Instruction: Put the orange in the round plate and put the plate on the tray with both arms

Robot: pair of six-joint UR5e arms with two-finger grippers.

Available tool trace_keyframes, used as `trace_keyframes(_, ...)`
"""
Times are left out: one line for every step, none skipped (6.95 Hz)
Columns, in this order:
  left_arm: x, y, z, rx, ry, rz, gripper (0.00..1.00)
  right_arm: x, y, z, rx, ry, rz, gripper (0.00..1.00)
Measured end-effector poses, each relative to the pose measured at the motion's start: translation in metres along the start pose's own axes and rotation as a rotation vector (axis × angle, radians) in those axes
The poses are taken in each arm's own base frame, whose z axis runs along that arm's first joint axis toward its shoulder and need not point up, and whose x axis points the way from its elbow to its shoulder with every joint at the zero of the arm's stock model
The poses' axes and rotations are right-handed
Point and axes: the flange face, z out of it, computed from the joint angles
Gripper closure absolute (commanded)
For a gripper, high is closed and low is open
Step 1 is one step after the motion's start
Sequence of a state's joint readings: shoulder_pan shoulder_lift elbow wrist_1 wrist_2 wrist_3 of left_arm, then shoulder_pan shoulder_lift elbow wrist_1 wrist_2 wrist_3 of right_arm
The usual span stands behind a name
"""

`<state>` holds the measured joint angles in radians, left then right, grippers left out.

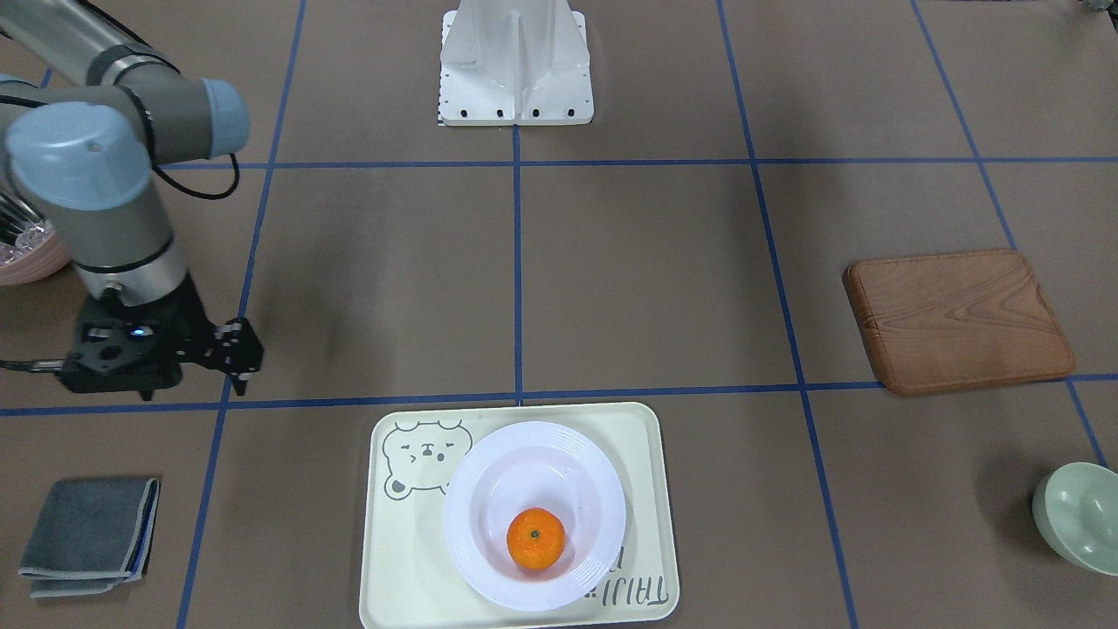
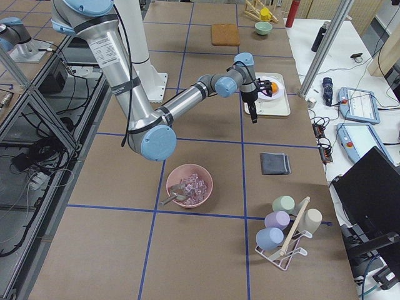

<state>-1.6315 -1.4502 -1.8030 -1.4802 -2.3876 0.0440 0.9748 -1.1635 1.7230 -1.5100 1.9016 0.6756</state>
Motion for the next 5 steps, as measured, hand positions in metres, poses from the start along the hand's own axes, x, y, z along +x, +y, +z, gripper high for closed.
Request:
trace_keyframes(0.000,0.000,0.000,0.001,0.000,0.002,0.02,0.069,0.010,-0.013,-0.039,-0.003,-0.051,0.00)
trace_keyframes(0.000,0.000,0.000,0.002,-0.001,0.003,0.02,0.141,0.022,-0.026,-0.072,-0.024,-0.069,0.00)
trace_keyframes(0.000,0.001,0.000,0.003,-0.001,0.003,0.02,0.214,0.037,-0.040,-0.099,-0.059,-0.061,0.00)
trace_keyframes(0.000,0.001,0.000,0.003,-0.001,0.003,0.02,0.276,0.056,-0.054,-0.121,-0.086,-0.044,0.00)
trace_keyframes(0.000,0.001,0.000,0.003,-0.002,0.003,0.02,0.324,0.076,-0.065,-0.146,-0.094,-0.040,0.00)
